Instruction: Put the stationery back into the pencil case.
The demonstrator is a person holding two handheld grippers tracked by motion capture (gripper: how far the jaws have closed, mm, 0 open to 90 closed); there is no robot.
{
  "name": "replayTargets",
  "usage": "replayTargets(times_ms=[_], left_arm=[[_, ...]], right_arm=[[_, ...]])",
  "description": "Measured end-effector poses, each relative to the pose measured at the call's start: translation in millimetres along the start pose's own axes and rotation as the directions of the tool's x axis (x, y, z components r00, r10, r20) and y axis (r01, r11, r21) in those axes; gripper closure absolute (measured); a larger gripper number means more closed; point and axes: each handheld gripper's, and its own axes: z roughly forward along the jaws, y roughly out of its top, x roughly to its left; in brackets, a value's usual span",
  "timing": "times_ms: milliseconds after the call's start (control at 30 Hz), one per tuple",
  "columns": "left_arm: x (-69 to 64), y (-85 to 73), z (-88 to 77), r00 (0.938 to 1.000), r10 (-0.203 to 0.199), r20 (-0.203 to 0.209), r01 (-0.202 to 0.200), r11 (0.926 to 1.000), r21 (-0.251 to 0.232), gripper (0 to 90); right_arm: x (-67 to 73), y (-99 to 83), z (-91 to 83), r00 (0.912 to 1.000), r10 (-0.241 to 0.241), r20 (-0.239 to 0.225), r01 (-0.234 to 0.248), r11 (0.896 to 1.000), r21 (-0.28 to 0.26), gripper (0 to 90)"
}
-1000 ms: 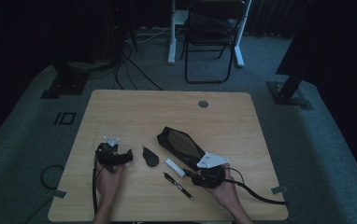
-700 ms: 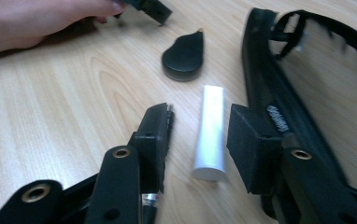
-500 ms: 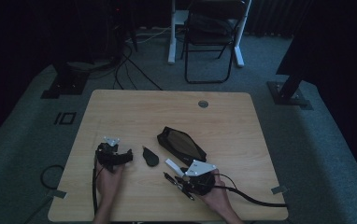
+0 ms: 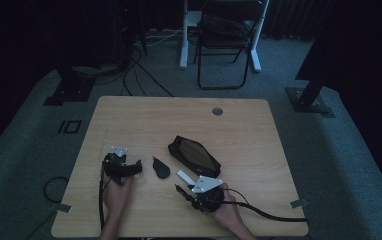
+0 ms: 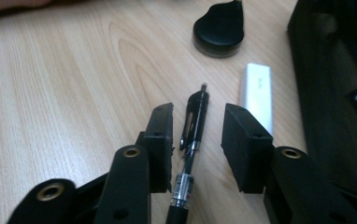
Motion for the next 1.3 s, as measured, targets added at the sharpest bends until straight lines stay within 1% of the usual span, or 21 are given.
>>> replayTargets(times_ms=[67, 300, 500, 667, 833, 933, 1067, 1300], left_arm=[[0.0, 0.0, 0.0, 1.0000, 0.000, 0.000, 0.000, 1.0000, 0.000, 8.8], [-0.1, 0.0, 0.1, 1.0000, -0.002, 0.000, 0.002, 1.0000, -0.001, 8.8], [-0.1, 0.0, 0.1, 1.0000, -0.002, 0.000, 0.002, 1.0000, -0.001, 8.8], [-0.1, 0.0, 0.1, 1.0000, -0.001, 0.000, 0.001, 1.0000, -0.001, 8.8], [-0.1, 0.0, 0.1, 1.0000, -0.002, 0.000, 0.002, 1.0000, -0.001, 8.8], [-0.2, 0.0, 0.1, 1.0000, -0.001, 0.000, 0.001, 1.0000, -0.002, 8.8], [-0.4, -0.1, 0.1, 1.0000, 0.001, 0.004, -0.001, 1.0000, -0.002, 8.8], [-0.8, -0.2, 0.0, 1.0000, 0.004, 0.006, -0.004, 1.0000, -0.002, 8.8]], right_arm=[[1.5, -1.2, 2.0, 1.0000, -0.006, -0.006, 0.006, 1.000, 0.008, 66.8], [3.7, -5.2, 8.2, 0.9998, -0.017, 0.005, 0.017, 0.999, 0.037, 70.8], [3.1, -7.4, 13.1, 1.0000, -0.007, -0.001, 0.007, 0.998, 0.066, 72.6], [3.0, -8.3, 14.8, 1.0000, -0.007, -0.003, 0.007, 0.997, 0.077, 73.1], [2.8, -9.7, 17.5, 1.0000, 0.001, -0.006, -0.001, 0.995, 0.095, 74.8], [2.5, -11.1, 19.9, 0.9999, 0.007, -0.012, -0.006, 0.992, 0.125, 76.9], [0.9, -11.0, 19.4, 0.9994, 0.021, -0.027, -0.017, 0.991, 0.133, 77.8], [0.6, -11.0, 19.4, 0.9988, 0.041, -0.026, -0.037, 0.990, 0.135, 79.2]])
